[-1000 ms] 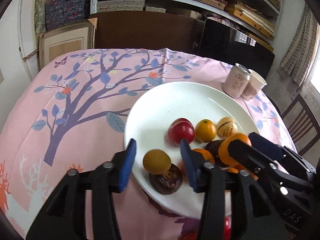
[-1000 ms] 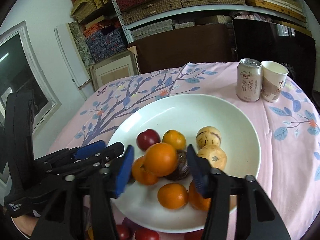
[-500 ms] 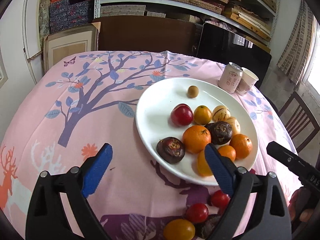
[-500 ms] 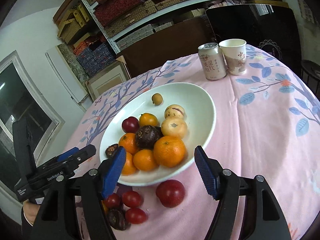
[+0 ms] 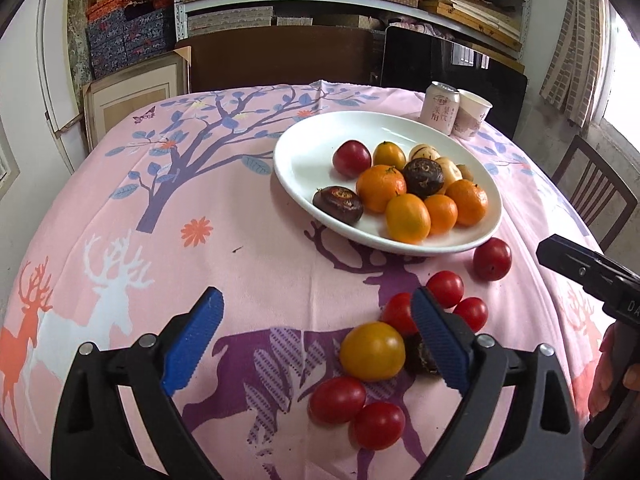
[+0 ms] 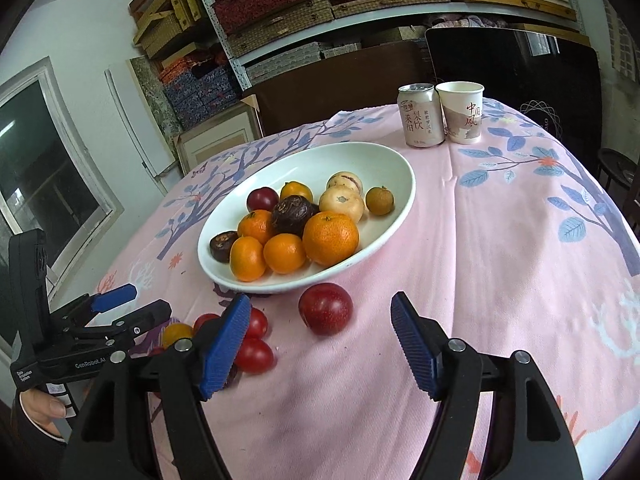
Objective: Organize fruits
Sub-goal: 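Grasp a dark purple fruit with the right gripper while the left grasps a yellow tomato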
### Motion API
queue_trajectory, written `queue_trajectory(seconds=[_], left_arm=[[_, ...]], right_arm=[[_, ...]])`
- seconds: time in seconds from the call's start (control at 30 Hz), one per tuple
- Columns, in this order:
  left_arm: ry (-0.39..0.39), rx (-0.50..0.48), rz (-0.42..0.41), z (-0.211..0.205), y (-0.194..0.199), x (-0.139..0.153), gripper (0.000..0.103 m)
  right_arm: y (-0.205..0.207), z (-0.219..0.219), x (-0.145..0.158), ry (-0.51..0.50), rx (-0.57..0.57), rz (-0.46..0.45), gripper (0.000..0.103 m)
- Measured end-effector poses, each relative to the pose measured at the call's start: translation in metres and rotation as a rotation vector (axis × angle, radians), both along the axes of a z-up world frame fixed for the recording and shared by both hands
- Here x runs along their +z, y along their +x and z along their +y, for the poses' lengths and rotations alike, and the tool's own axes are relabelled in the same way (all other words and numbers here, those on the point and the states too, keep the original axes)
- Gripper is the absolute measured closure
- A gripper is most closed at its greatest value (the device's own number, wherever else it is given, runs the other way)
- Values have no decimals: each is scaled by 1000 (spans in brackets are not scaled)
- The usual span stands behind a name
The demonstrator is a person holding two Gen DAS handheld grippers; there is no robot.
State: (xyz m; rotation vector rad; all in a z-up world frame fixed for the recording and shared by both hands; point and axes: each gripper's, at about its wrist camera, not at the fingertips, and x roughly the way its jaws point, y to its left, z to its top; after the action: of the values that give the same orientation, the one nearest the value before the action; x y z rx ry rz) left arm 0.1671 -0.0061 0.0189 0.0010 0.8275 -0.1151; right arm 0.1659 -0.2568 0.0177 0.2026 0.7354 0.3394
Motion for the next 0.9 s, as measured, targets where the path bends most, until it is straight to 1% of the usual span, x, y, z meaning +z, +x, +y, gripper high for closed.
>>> queue_trajectory(seconds=[0.13,0.27,0.37,0.4,0.47,0.53,0.57,0.6,0.67,0.73,0.87,0.9], left_arm=[[-29,-8,34,4,-4,-10,10],[-24,-17,35,6,-6,-15,10],[-54,-13,37,12,-4,-14,10],[-54,-7,33,13,-3,-14,10],[-14,9,8,13,-4,-13,10],[23,14,-13,12,-4,-11,10],[29,13,-15,12,-3,-11,10],[28,11,-13,12,-3,-11,10],[14,9,-2,16,-2,-10,10],[3,10,7,18,-1,-10,10],[-13,2,18,19,-2,-11,10],[-17,-3,20,19,-2,-12,10]], right_arm=[[-11,9,-1,-31,38,-10,29],[-24,23,1,-35,135,-30,30],[-32,38,1,-61,202,-29,30],[-35,44,-1,-77,227,-25,30],[-39,60,-4,-111,271,-10,30],[-42,76,-11,-157,313,12,33],[-43,85,-16,-178,334,32,37],[-42,92,-21,-202,345,50,44],[-37,103,-30,-267,326,81,51],[-31,108,-35,-277,311,100,50],[-24,122,-37,-308,298,79,51],[-23,125,-38,-321,291,67,58]])
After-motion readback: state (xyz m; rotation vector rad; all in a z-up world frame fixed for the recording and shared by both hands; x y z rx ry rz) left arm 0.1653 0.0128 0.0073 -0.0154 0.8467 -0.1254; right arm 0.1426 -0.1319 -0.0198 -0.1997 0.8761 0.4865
